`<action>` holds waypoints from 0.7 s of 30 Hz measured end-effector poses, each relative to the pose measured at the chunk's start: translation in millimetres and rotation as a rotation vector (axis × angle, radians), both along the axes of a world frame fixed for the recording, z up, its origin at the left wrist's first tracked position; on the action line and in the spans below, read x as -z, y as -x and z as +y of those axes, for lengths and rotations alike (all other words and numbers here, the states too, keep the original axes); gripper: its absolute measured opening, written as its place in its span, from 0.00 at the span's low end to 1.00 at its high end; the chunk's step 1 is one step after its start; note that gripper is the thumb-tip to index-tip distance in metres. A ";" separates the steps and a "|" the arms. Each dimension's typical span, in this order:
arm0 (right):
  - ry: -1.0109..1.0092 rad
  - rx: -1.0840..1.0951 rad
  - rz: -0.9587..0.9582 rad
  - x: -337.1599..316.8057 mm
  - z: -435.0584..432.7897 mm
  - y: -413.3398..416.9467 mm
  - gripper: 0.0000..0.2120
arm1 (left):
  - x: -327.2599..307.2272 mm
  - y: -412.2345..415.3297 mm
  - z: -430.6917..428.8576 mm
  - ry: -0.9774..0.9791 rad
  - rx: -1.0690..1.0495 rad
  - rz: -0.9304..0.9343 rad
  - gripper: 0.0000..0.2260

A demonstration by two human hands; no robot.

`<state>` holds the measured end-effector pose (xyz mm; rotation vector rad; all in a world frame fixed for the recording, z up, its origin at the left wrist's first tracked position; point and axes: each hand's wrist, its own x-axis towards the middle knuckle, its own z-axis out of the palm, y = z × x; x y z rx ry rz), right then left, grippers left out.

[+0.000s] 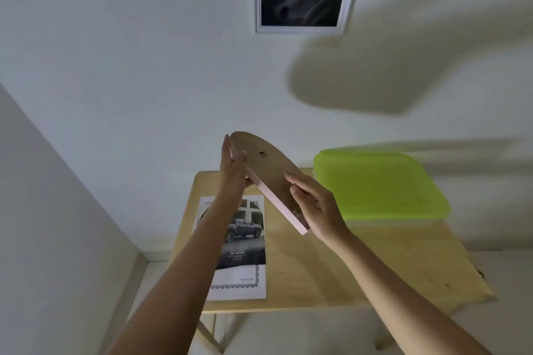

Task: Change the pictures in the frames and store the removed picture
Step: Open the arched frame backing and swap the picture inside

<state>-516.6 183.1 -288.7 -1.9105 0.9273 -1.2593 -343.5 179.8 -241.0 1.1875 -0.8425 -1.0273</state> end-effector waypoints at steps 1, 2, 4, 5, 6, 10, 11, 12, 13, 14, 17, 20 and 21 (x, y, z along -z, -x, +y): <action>-0.076 0.028 0.014 6.4 -3.6 7.4 0.14 | 8.3 -1.0 6.8 -0.015 0.005 0.028 0.23; -0.147 0.075 0.048 14.2 -8.8 14.8 0.14 | 16.7 -2.2 12.9 -0.028 0.009 0.046 0.23; -0.279 0.165 0.155 31.7 -19.2 27.8 0.17 | 37.0 -6.5 22.3 -0.067 0.016 0.079 0.22; -0.340 0.186 0.207 41.7 -23.0 33.6 0.19 | 47.3 -9.3 26.4 -0.090 0.032 0.090 0.21; -0.406 0.190 0.246 51.5 -24.6 39.2 0.21 | 57.6 -11.9 30.1 -0.115 0.052 0.102 0.21; -0.764 0.066 0.177 87.5 -13.5 50.0 0.24 | 93.9 -20.4 43.0 -0.197 0.101 0.244 0.20; -0.818 0.041 0.167 96.1 -7.6 49.7 0.24 | 101.9 -21.2 45.9 -0.206 0.106 0.252 0.20; -0.851 0.028 0.154 104.3 -0.9 49.2 0.24 | 109.4 -20.5 47.8 -0.224 0.113 0.236 0.19; -0.877 0.034 0.131 112.1 6.2 49.2 0.24 | 117.8 -19.5 48.9 -0.248 0.114 0.207 0.19; -0.897 0.055 0.094 120.4 13.0 49.4 0.24 | 127.1 -17.8 49.7 -0.276 0.117 0.169 0.18; -0.904 0.152 0.006 145.4 30.9 55.2 0.24 | 160.8 -6.4 51.3 -0.363 0.084 -0.018 0.15; -0.867 0.210 0.005 159.5 43.3 62.2 0.25 | 184.9 11.9 53.4 -0.461 0.016 -0.203 0.16; -0.852 0.226 0.022 163.0 46.9 64.3 0.25 | 193.8 15.7 53.7 -0.484 0.004 -0.250 0.17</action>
